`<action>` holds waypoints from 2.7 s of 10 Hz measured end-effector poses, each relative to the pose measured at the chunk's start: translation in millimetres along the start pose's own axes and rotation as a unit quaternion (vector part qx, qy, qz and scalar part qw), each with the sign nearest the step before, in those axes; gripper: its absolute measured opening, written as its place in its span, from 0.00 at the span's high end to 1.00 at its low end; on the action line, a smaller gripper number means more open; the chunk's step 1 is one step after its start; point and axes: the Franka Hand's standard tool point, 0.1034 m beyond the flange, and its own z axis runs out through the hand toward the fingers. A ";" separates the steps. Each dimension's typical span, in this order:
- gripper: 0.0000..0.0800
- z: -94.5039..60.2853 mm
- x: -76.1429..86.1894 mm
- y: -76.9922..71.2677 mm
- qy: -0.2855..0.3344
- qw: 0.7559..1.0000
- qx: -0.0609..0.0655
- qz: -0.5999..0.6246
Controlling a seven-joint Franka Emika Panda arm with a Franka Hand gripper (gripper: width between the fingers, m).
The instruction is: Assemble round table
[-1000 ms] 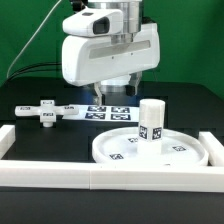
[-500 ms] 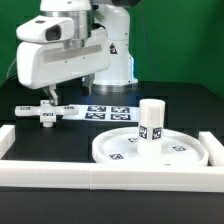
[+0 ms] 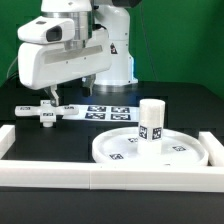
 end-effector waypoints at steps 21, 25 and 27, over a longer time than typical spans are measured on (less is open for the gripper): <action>0.19 27.4 -60.3 -4.6 -0.015 1.000 0.004 0.001; 0.19 29.5 -61.5 -5.7 -0.016 1.000 0.007 0.001; 0.19 30.6 -62.5 -6.1 -0.017 1.000 0.008 0.002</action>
Offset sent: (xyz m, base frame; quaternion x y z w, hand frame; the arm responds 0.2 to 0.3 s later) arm 0.0000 0.0000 0.0000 0.0000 0.0000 0.0000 1.0000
